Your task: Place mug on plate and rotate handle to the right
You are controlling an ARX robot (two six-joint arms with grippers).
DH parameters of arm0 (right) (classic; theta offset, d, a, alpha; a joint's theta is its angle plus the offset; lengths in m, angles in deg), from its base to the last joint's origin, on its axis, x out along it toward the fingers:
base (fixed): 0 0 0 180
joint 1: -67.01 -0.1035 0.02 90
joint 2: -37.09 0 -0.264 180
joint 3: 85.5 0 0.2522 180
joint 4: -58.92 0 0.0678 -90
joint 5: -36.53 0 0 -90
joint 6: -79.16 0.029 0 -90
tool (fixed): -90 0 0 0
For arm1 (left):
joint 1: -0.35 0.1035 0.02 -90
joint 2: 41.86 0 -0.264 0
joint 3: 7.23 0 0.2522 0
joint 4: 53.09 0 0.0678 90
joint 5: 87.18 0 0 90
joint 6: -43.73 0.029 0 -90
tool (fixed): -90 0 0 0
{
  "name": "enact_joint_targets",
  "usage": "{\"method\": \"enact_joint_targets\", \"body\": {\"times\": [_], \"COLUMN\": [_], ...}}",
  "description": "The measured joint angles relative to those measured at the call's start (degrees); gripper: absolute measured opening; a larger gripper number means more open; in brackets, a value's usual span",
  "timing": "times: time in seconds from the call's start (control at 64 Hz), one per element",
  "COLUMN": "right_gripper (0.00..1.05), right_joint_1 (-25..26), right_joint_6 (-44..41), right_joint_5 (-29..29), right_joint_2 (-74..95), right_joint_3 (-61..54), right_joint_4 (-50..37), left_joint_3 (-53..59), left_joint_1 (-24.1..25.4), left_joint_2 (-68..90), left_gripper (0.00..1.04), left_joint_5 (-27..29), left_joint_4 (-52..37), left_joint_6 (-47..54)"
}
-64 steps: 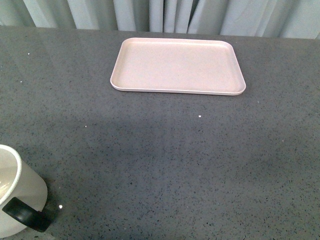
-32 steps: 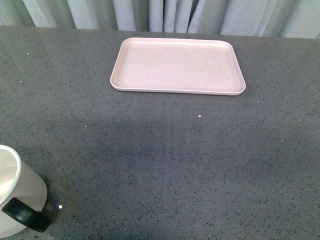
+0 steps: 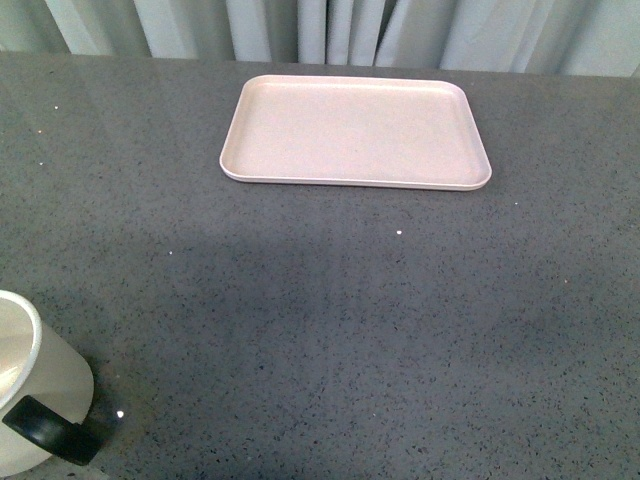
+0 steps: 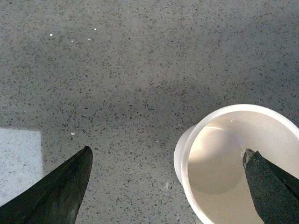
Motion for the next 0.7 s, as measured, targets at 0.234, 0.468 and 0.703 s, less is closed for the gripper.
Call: {"method": "enact_joint_targets", "body": {"times": [0.234, 0.468, 0.703], "right_gripper": [0.96, 0.96, 0.96], "right_joint_1": [0.0, 0.0, 0.0], "right_joint_6": [0.0, -0.02, 0.0], "right_joint_5": [0.0, 0.0, -0.02], "right_joint_2": [0.0, 0.0, 0.0], "right_joint_3": [0.0, 0.0, 0.0], "right_joint_4": [0.0, 0.0, 0.0], "left_joint_3": [0.0, -1.07, -1.4], "left_joint_1": [-0.17, 2.29, 3.04], "left_joint_2": [3.37, 6.78, 9.2], "left_gripper": [0.96, 0.95, 0.95], "left_joint_5": [0.09, -0.26, -0.83], "left_joint_4": [-1.95, -2.6, -2.67], "left_joint_6": [0.35, 2.67, 4.81]}}
